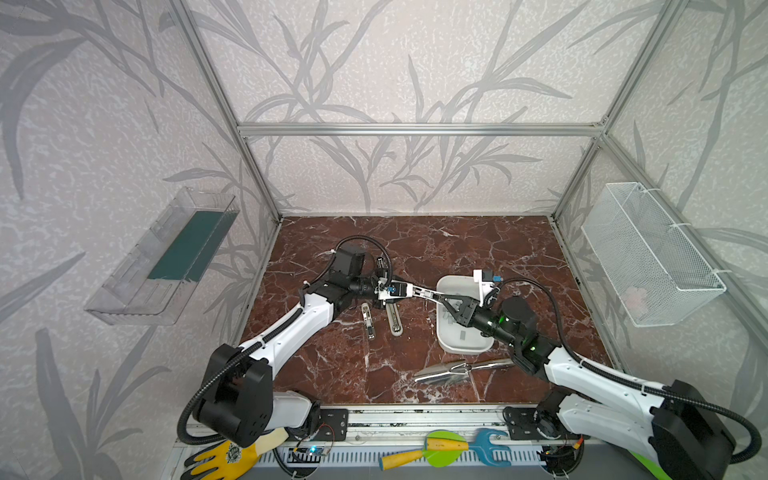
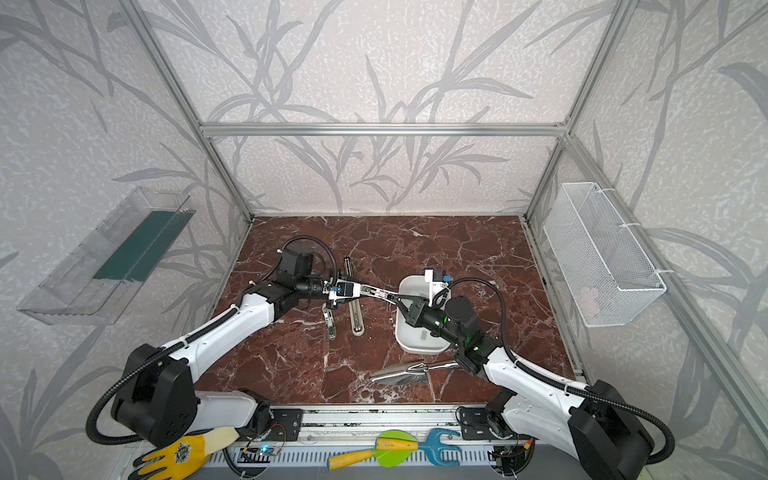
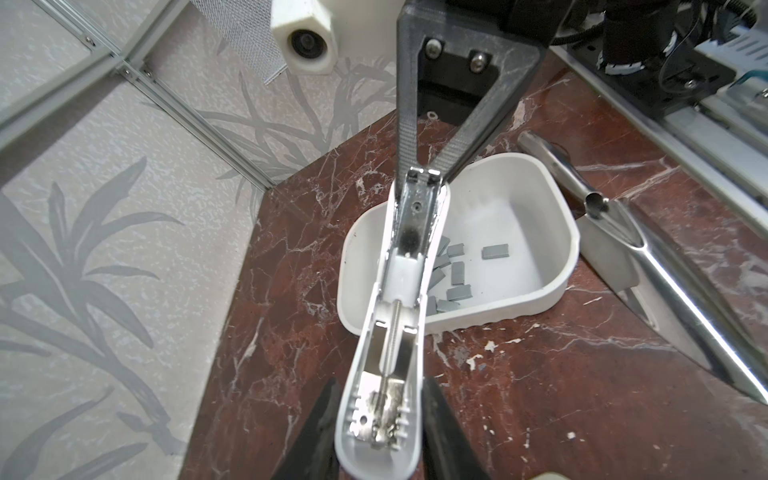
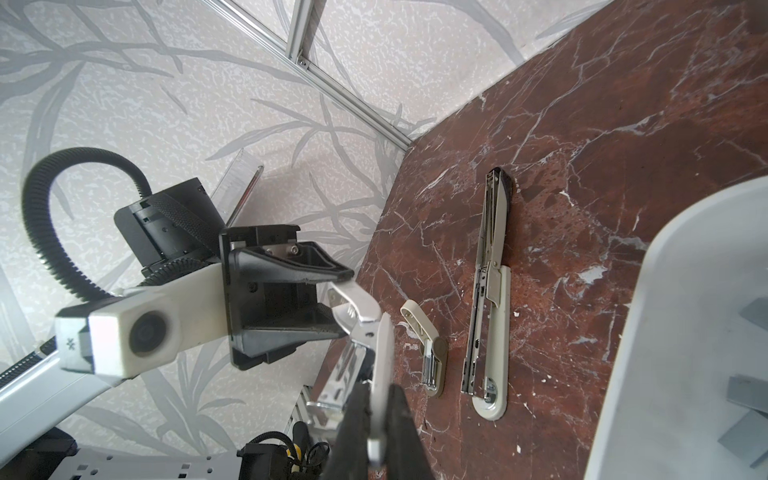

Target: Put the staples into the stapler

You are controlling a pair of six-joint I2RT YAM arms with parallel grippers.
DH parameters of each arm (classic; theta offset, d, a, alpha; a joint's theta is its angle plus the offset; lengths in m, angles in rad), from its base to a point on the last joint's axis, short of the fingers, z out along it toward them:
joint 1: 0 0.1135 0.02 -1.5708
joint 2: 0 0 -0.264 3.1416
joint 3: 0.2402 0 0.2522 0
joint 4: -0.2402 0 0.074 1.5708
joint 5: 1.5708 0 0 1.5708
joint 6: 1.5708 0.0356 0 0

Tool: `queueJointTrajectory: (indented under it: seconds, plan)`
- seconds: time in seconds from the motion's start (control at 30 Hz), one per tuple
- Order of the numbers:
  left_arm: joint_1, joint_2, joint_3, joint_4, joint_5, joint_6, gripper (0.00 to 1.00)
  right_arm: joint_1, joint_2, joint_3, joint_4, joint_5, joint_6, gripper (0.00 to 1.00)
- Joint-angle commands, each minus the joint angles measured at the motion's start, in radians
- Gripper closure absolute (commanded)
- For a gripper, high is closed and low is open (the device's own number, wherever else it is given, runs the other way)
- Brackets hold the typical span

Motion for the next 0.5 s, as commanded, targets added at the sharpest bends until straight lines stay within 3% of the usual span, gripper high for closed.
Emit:
queueJointTrajectory:
  seconds: [0.0,0.2,0.4,0.47]
  plan:
    - [0.046,0.013,0.023,0.063,-0.164,-0.028,0.6,-0.015,-0.046,-0.026,-0.032,0.045,0.028,1.0]
    - [0.023,0.003,0.02,0.072,-0.15,-0.039,0.52,-0.014,-0.056,-0.044,-0.037,0.078,0.041,1.0]
    - [0.022,-0.05,-0.011,0.187,-0.139,-0.117,0.51,0.003,-0.083,-0.068,-0.051,0.134,0.064,1.0]
    - [0.021,-0.058,-0.023,0.184,-0.086,-0.084,0.52,0.034,-0.1,-0.066,-0.085,0.187,0.062,1.0]
